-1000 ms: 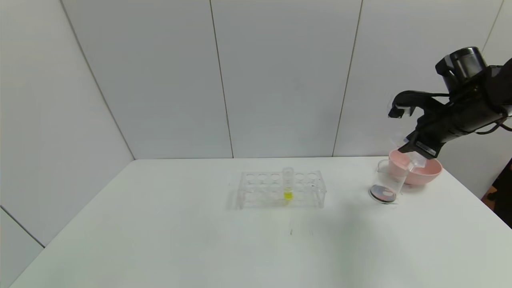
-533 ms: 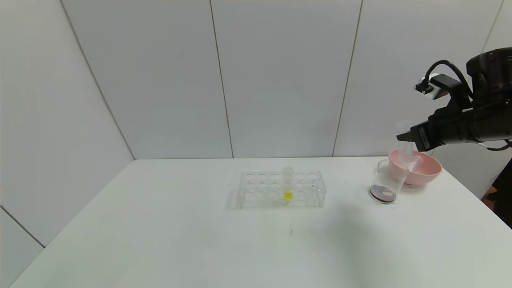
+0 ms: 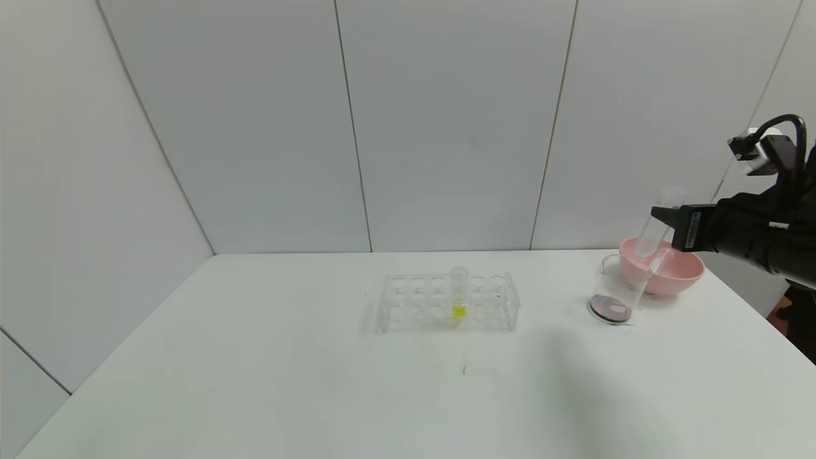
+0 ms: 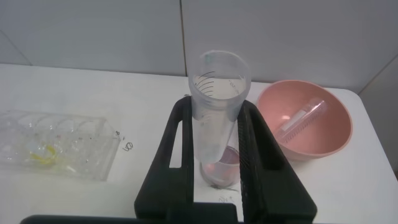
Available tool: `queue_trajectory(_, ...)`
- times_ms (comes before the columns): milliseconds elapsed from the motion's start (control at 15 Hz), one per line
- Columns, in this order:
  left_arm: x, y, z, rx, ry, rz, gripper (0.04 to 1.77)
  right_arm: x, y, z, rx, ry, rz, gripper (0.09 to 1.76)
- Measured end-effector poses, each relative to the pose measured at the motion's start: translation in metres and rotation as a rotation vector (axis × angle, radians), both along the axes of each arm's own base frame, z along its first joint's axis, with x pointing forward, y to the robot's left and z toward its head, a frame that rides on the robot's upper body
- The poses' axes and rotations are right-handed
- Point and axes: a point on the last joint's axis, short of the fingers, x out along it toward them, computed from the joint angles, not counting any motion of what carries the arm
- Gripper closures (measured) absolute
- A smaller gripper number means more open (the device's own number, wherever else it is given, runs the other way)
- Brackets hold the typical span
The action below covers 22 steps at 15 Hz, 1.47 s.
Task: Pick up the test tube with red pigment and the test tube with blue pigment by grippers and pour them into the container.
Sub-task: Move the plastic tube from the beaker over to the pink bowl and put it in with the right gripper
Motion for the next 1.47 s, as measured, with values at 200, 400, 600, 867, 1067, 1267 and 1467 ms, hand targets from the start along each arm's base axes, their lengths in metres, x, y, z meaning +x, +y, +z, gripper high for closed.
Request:
queue_trajectory(200,0.0,0.0,0.0,0.0,0.0,0.0,0.05,-0.005,-0.005,-0.006,0.002,0.007,-0.019,1.37)
queue_trajectory(400,0.0,0.0,0.0,0.0,0.0,0.0,0.05,-0.005,-0.007,-0.007,0.016,0.017,-0.022,1.37)
queue_trajectory(600,0.0,0.0,0.0,0.0,0.0,0.0,0.05,0.005,-0.018,-0.009,0.016,0.02,-0.055,1.37)
queue_trajectory(867,0.0,0.0,0.0,0.0,0.0,0.0,0.05,0.035,-0.052,-0.014,0.023,0.019,-0.121,1.37)
queue_trajectory(1067,0.0,0.0,0.0,0.0,0.0,0.0,0.05,0.066,-0.083,-0.022,0.024,0.014,-0.189,1.37)
queue_trajectory(1267,0.0,0.0,0.0,0.0,0.0,0.0,0.05,0.101,-0.107,-0.037,0.02,0.0,-0.237,1.37)
queue_trajectory(1467,0.0,0.0,0.0,0.0,0.0,0.0,0.05,0.131,-0.121,-0.057,0.005,0.006,-0.286,1.37)
